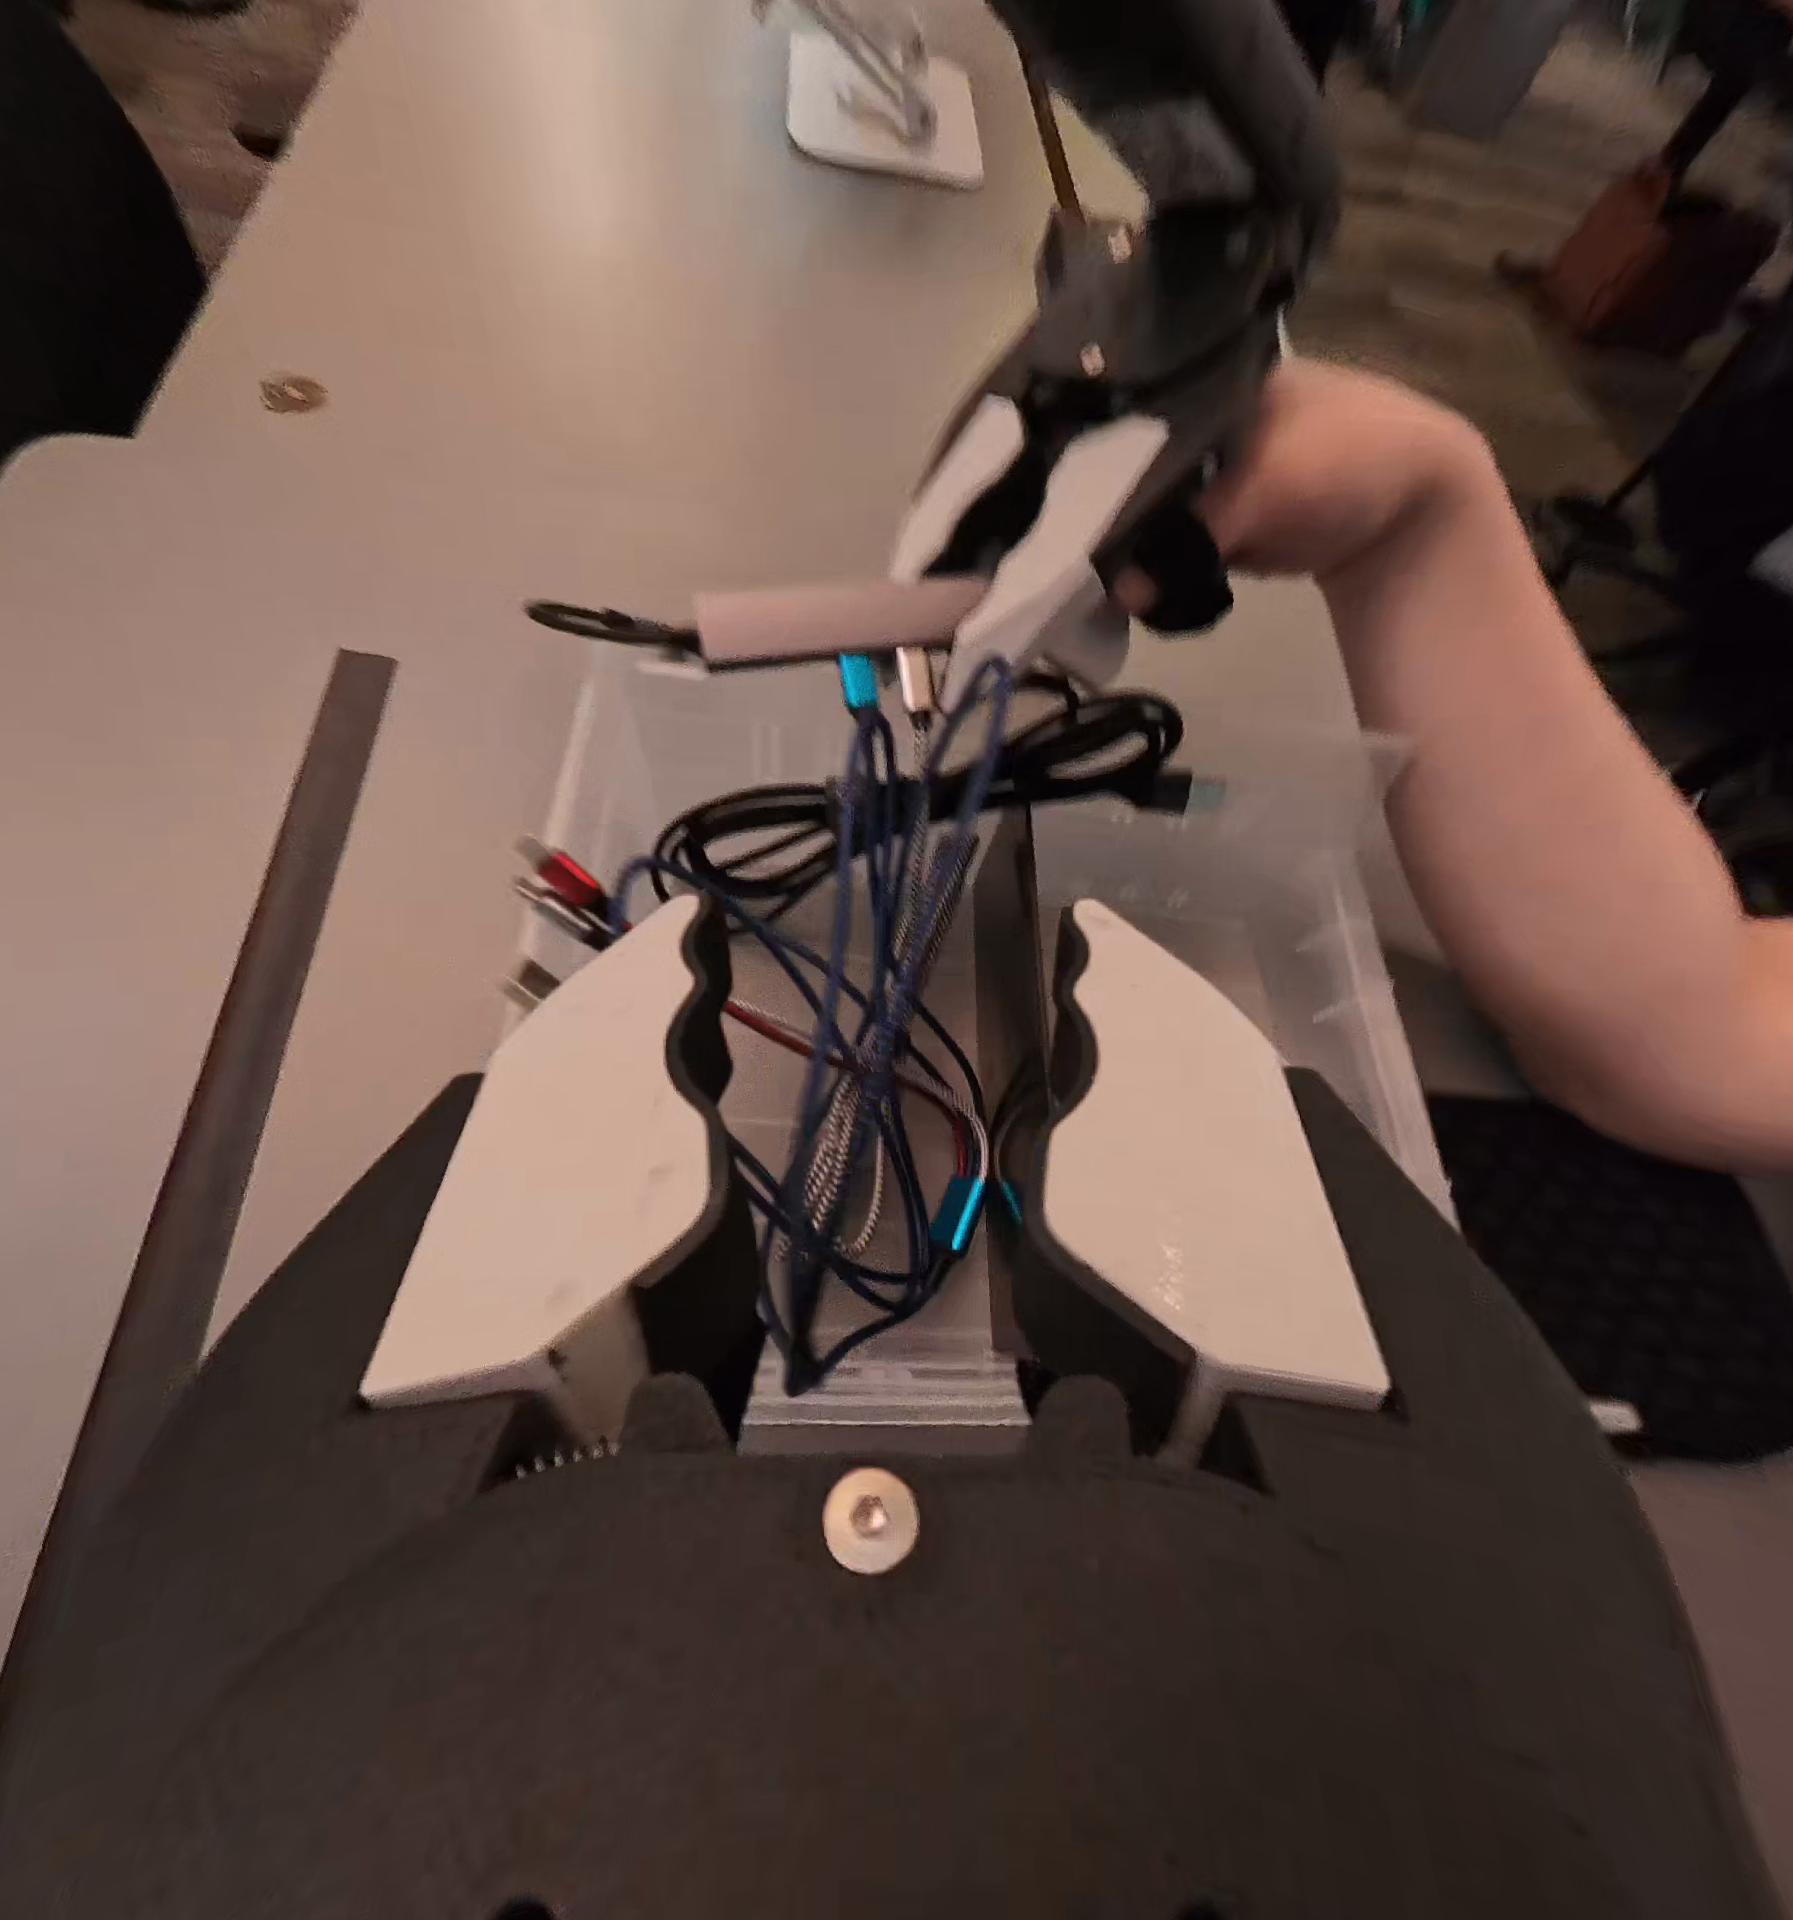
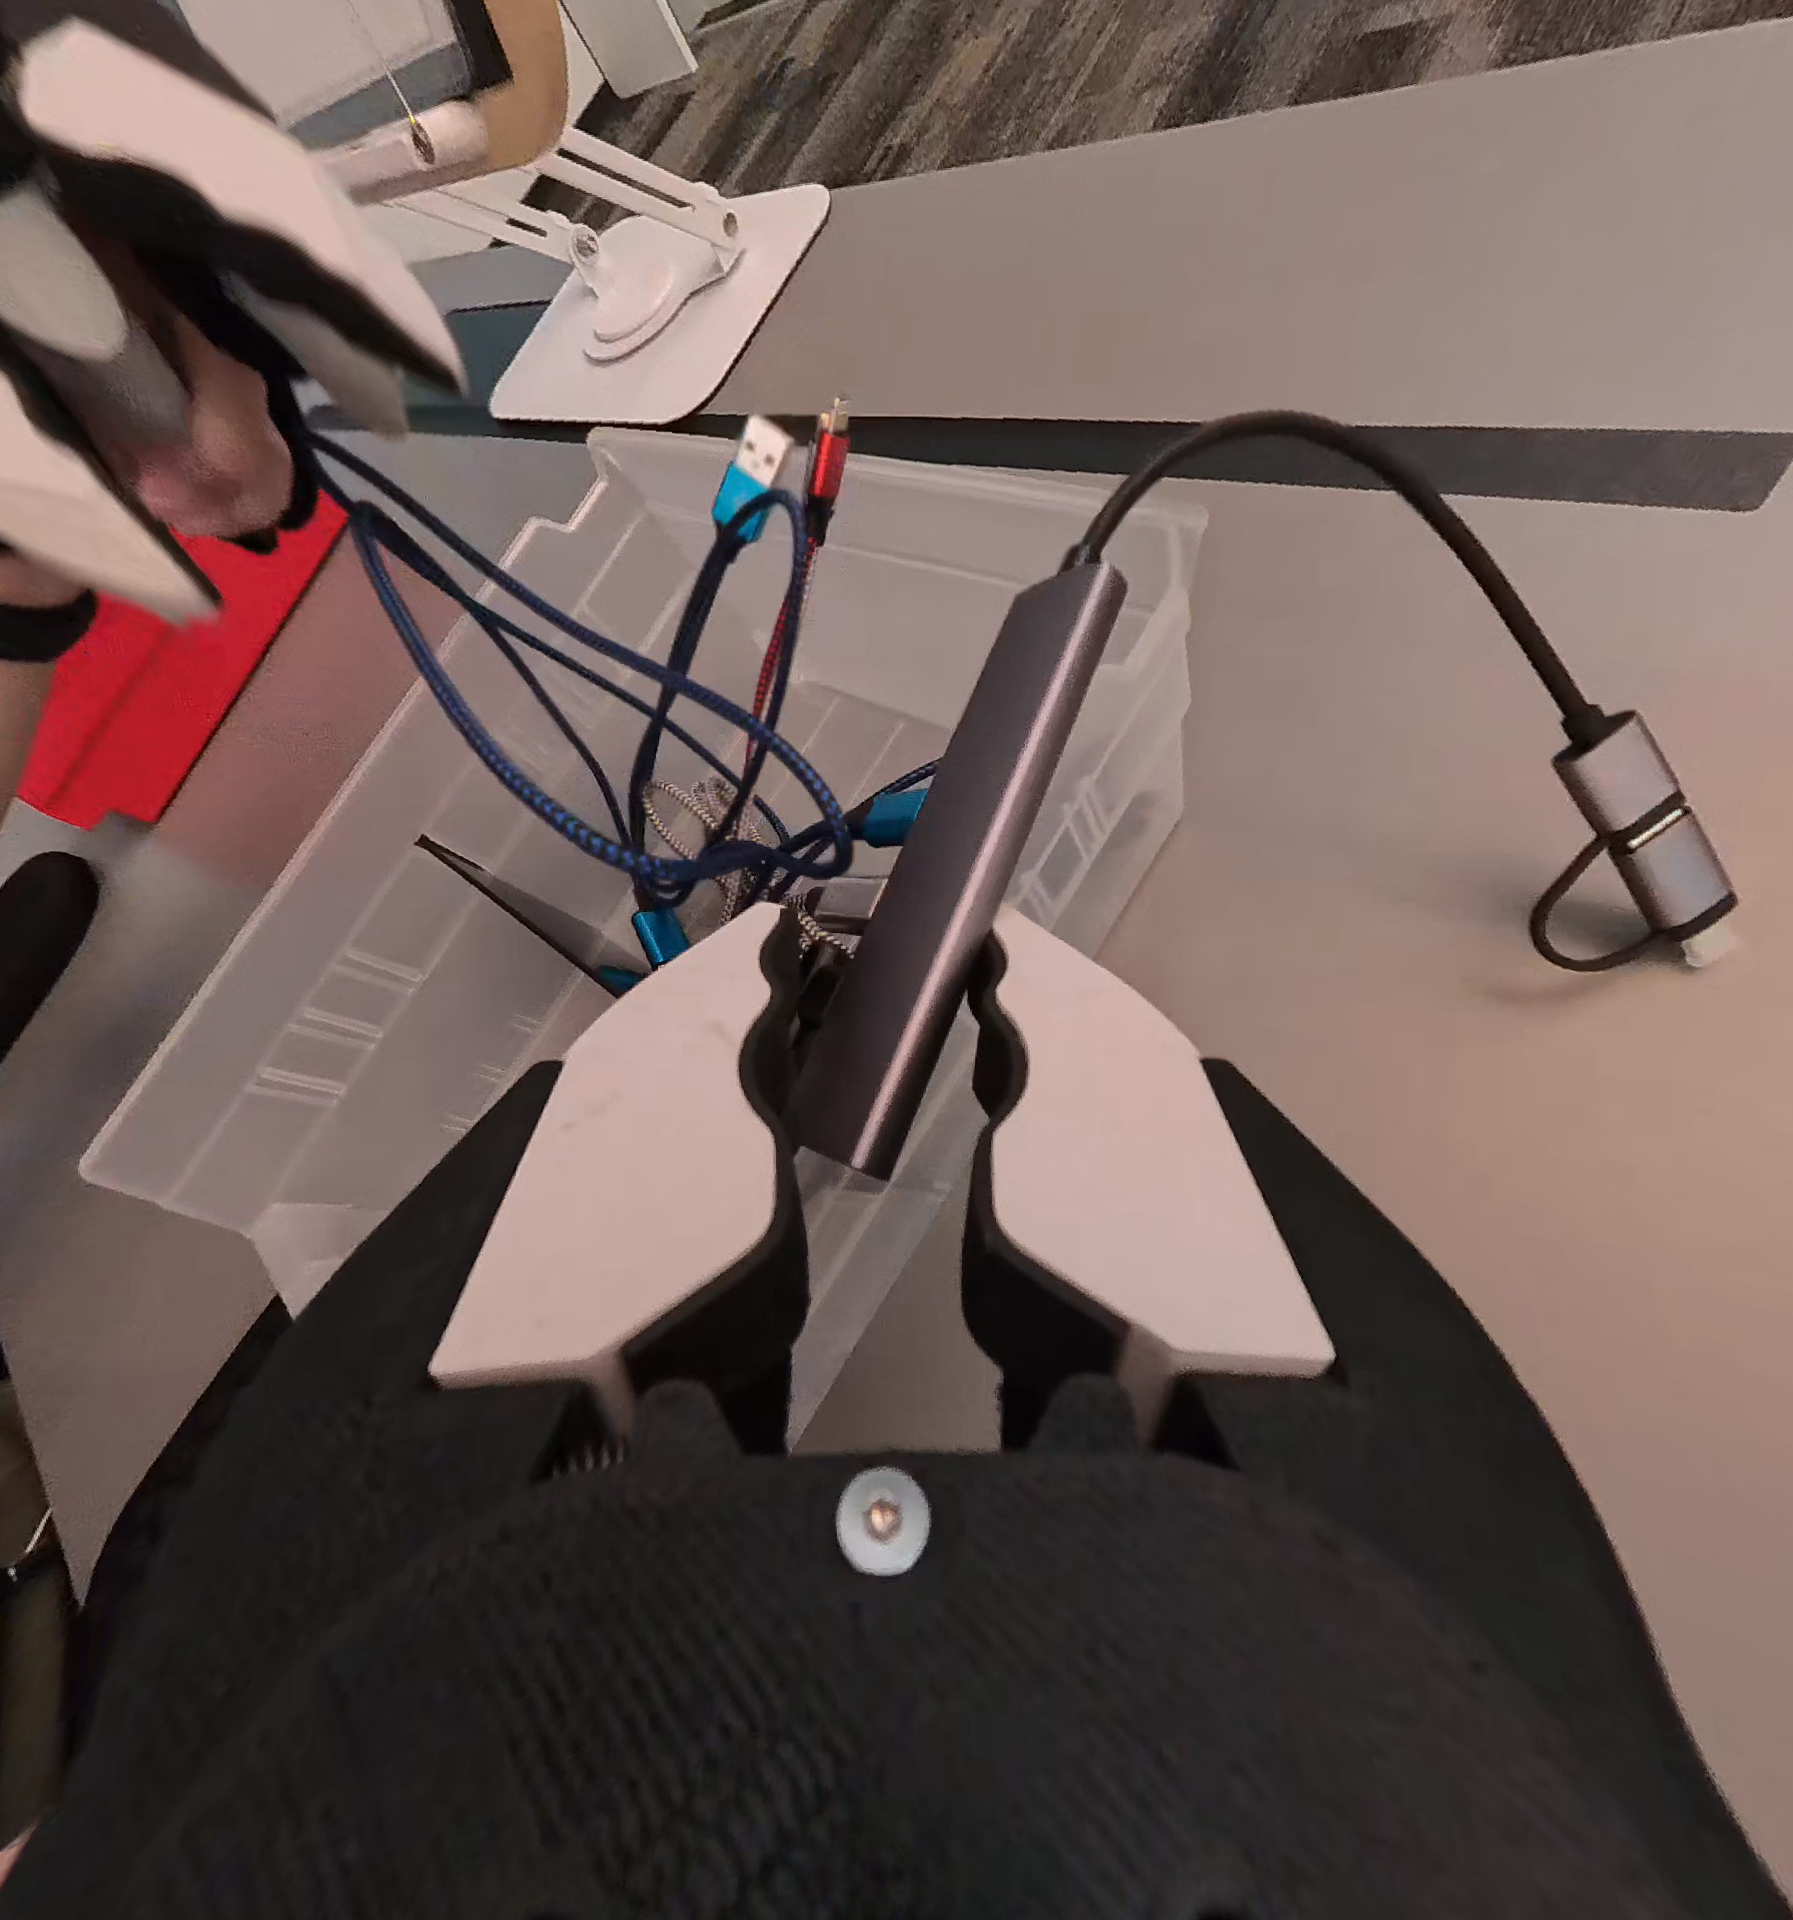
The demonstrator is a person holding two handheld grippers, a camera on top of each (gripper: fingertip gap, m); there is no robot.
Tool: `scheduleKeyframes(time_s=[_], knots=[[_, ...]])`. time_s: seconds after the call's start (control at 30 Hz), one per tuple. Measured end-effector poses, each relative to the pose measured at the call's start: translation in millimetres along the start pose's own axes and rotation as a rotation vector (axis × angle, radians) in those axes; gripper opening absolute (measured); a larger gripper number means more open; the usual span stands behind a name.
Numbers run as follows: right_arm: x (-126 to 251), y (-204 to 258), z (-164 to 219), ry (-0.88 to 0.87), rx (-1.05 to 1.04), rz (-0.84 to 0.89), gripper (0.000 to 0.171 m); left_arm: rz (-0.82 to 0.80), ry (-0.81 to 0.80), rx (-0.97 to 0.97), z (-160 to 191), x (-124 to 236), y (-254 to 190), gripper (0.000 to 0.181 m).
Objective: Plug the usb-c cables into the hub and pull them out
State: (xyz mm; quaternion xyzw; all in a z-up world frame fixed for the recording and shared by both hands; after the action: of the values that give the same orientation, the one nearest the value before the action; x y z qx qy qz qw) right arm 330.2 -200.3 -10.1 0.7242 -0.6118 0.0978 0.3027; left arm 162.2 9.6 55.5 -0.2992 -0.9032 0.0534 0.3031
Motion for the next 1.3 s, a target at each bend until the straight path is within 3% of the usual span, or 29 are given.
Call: scheduleKeyframes(time_s=[0.13, 0.27, 0.43, 0.6, 0.73, 0.83, 1.07, 1.2, 1.3], knots=[[2.4, 2.9, -0.9, 0.033, -0.008, 0.021, 0.032, 0.004, -0.108, 0.134, -25.5, 10.9, 20.9, 0.059], [4.2, 4.5, -1.5, 0.061, -0.039, 0.016, 0.032, 0.030, -0.127, 0.251, -43.6, -0.5, 42.5, 0.058], [7.8, 3.6, -0.1, 0.060, -0.074, 0.023, 0.039, -0.132, -0.091, 0.336, -61.9, -23.6, 73.3, 0.056], [17.5, 0.1, -5.0, -0.043, -0.125, 0.034, 0.033, -0.154, 0.074, 0.333, -86.7, -57.6, 83.2, 0.057], [5.3, -5.6, 2.5, 0.017, -0.178, -0.041, 0.033, -0.159, 0.226, 0.289, -96.9, -97.5, 80.8, 0.059], [5.9, -8.6, -0.6, 0.022, -0.211, -0.080, 0.021, -0.157, 0.315, 0.298, -94.9, -126.5, 83.9, 0.058], [11.1, 14.8, -15.7, 0.076, 0.095, 0.048, 0.021, -0.062, 0.386, 0.380, -94.5, -163.5, 88.1, 0.064], [9.5, 35.0, -22.6, 0.079, 0.324, 0.053, 0.019, 0.018, 0.402, 0.420, -98.5, -160.5, 90.0, 0.063], [7.7, 43.4, -22.8, 0.082, 0.434, 0.065, 0.018, 0.193, 0.405, 0.467, -100.5, -149.7, 82.9, 0.051]])
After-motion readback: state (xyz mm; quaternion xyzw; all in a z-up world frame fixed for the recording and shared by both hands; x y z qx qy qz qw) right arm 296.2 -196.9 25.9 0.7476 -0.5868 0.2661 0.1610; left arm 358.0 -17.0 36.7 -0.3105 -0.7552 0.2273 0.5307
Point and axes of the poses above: each gripper's, where its closed fingertips meet, x back along the fingers, z out of its underside, y = z × x across the jaws, the point moved 10 cm from there along x, back along the fingers, and after that the axes turned 8 degrees about x, right-handed, at the moved point
